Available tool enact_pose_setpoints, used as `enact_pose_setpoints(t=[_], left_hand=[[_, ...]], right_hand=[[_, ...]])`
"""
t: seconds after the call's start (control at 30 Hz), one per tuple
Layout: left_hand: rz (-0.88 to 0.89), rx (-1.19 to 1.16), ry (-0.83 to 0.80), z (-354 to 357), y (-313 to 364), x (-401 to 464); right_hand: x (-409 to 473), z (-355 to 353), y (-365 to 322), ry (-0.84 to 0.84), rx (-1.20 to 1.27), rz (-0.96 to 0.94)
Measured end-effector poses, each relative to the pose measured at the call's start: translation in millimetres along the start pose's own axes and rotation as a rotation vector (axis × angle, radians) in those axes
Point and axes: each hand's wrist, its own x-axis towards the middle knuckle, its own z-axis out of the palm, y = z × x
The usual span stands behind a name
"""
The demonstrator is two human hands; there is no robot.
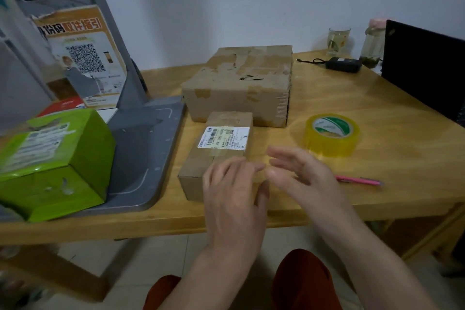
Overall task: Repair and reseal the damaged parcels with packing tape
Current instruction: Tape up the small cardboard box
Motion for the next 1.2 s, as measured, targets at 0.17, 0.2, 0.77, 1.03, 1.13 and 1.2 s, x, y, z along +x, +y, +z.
enact_pose_setpoints(t=[0.17,0.2,0.77,1.03,1.13,1.2], left_hand=[[-0.061,-0.103,-0.053,-24,-13,-6],[-0.111,-0.134,-0.073,-29,-17,-8],[-0.798,-0.665,-0.289,-69,-50,39],[-0.831,-0.676,-0.101,-44,-55,45],[-0.766,-0.416,-0.058,-28,-60,39],[-0.695,-0.275,-0.054,-22,-60,37]], right_hand=[[0,24,15,0.09,-0.004,0.039],[-1,26,16,0.09,0.022,0.043],[15,72,5,0.3,-0.225,-0.158],[39,83,6,0.391,-0.395,-0.185],[41,87,15,0.399,-0.373,-0.148],[43,88,22,0.389,-0.377,-0.109]])
